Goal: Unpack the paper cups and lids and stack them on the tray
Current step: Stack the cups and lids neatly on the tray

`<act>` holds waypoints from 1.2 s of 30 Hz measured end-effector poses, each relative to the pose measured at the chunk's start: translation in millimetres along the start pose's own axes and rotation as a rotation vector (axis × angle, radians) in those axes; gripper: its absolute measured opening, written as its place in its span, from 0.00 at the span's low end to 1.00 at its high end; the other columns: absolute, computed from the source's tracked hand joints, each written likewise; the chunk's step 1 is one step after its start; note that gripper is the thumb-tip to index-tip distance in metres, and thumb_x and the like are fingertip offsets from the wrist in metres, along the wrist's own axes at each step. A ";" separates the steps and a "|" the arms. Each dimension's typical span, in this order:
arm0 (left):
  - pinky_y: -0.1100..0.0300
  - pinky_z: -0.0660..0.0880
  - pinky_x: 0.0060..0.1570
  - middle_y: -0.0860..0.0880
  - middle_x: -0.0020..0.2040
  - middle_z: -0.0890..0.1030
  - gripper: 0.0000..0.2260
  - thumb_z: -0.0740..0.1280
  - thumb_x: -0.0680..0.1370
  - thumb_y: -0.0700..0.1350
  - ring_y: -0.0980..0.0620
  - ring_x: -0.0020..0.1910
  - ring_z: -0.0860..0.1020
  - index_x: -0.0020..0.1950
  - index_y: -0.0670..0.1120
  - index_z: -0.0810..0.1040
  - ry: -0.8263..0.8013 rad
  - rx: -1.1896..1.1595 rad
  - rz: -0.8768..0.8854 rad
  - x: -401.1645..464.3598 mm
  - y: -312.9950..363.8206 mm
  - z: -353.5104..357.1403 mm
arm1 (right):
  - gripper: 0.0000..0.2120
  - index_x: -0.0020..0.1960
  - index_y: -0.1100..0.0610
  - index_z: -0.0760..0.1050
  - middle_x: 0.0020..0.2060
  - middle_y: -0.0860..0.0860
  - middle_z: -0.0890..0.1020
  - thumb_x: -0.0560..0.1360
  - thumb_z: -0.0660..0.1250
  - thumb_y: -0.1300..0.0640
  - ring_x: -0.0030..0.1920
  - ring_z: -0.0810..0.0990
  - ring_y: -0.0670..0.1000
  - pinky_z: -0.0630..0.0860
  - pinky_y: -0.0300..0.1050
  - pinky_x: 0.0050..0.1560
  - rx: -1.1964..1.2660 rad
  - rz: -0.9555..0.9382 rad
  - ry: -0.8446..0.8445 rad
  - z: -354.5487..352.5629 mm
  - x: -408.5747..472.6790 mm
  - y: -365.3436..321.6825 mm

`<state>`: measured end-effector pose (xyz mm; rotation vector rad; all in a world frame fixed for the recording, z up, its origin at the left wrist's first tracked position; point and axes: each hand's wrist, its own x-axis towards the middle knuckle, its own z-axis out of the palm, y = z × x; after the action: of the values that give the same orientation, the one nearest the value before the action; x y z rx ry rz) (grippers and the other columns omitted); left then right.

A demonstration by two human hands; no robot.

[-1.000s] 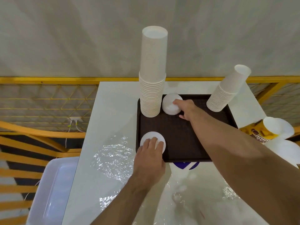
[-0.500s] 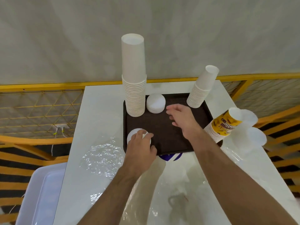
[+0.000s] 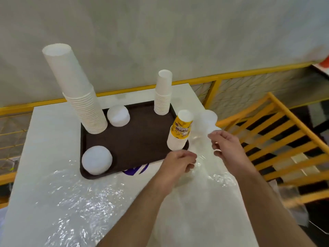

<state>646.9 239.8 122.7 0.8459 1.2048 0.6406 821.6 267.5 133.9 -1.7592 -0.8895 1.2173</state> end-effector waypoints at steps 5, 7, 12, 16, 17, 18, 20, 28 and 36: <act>0.55 0.72 0.57 0.48 0.57 0.77 0.12 0.70 0.76 0.50 0.50 0.53 0.74 0.57 0.49 0.78 0.052 -0.039 -0.117 65.0 3.0 60.0 | 0.15 0.64 0.54 0.76 0.54 0.51 0.78 0.79 0.68 0.52 0.52 0.75 0.51 0.74 0.46 0.54 0.054 0.213 0.236 -40.5 61.4 19.0; 0.57 0.68 0.59 0.51 0.67 0.73 0.23 0.68 0.78 0.53 0.52 0.59 0.71 0.72 0.50 0.70 0.080 -0.091 -0.172 90.6 5.3 81.5 | 0.18 0.65 0.55 0.76 0.55 0.50 0.78 0.78 0.68 0.49 0.57 0.74 0.52 0.74 0.48 0.59 0.056 0.313 0.165 -50.6 82.2 25.4; 0.57 0.62 0.58 0.51 0.72 0.70 0.28 0.66 0.79 0.57 0.50 0.62 0.68 0.76 0.50 0.65 0.126 -0.160 -0.263 131.2 13.3 110.9 | 0.32 0.69 0.54 0.71 0.62 0.52 0.74 0.71 0.75 0.42 0.63 0.72 0.54 0.73 0.49 0.64 0.084 0.453 0.046 -60.6 119.1 49.2; 0.55 0.63 0.58 0.48 0.72 0.70 0.28 0.66 0.79 0.57 0.50 0.60 0.67 0.76 0.49 0.65 0.191 -0.148 -0.305 148.0 10.8 118.4 | 0.32 0.65 0.55 0.74 0.54 0.53 0.77 0.68 0.77 0.41 0.57 0.76 0.54 0.77 0.47 0.62 0.012 0.440 -0.028 -64.7 138.5 59.6; 0.54 0.64 0.58 0.48 0.71 0.70 0.27 0.66 0.79 0.56 0.50 0.59 0.67 0.75 0.48 0.65 0.208 -0.133 -0.308 150.5 9.5 119.7 | 0.31 0.64 0.56 0.74 0.53 0.54 0.77 0.68 0.77 0.41 0.56 0.77 0.53 0.77 0.48 0.61 -0.008 0.428 -0.037 -65.1 141.9 61.7; 0.54 0.64 0.58 0.48 0.71 0.70 0.27 0.66 0.79 0.56 0.50 0.59 0.68 0.75 0.48 0.66 0.225 -0.120 -0.312 153.3 7.7 120.9 | 0.31 0.64 0.57 0.74 0.53 0.55 0.78 0.68 0.77 0.42 0.56 0.78 0.54 0.77 0.48 0.61 -0.031 0.415 -0.049 -65.2 145.0 63.3; 0.54 0.65 0.58 0.48 0.70 0.71 0.26 0.66 0.79 0.55 0.50 0.60 0.69 0.74 0.48 0.67 0.245 -0.092 -0.313 158.4 3.7 122.4 | 0.29 0.62 0.58 0.76 0.52 0.57 0.80 0.68 0.76 0.43 0.56 0.80 0.55 0.78 0.49 0.57 -0.080 0.393 -0.082 -65.0 149.1 66.0; 0.55 0.64 0.57 0.47 0.67 0.74 0.21 0.65 0.80 0.51 0.48 0.62 0.71 0.71 0.45 0.72 0.275 -0.032 -0.300 160.7 4.4 123.8 | 0.31 0.62 0.59 0.76 0.53 0.54 0.80 0.67 0.77 0.43 0.53 0.76 0.52 0.71 0.48 0.55 -0.061 0.415 -0.129 -73.0 149.9 67.8; 0.55 0.73 0.54 0.47 0.58 0.77 0.17 0.70 0.77 0.49 0.48 0.56 0.75 0.64 0.47 0.74 0.219 -0.184 -0.202 147.6 4.3 129.5 | 0.26 0.63 0.54 0.76 0.59 0.55 0.80 0.68 0.78 0.50 0.58 0.80 0.58 0.80 0.45 0.54 0.148 0.408 -0.207 -90.9 137.6 60.4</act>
<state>809.6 333.3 64.6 0.5009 1.3848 0.6793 954.2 342.0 46.1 -1.7676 -0.5473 1.7080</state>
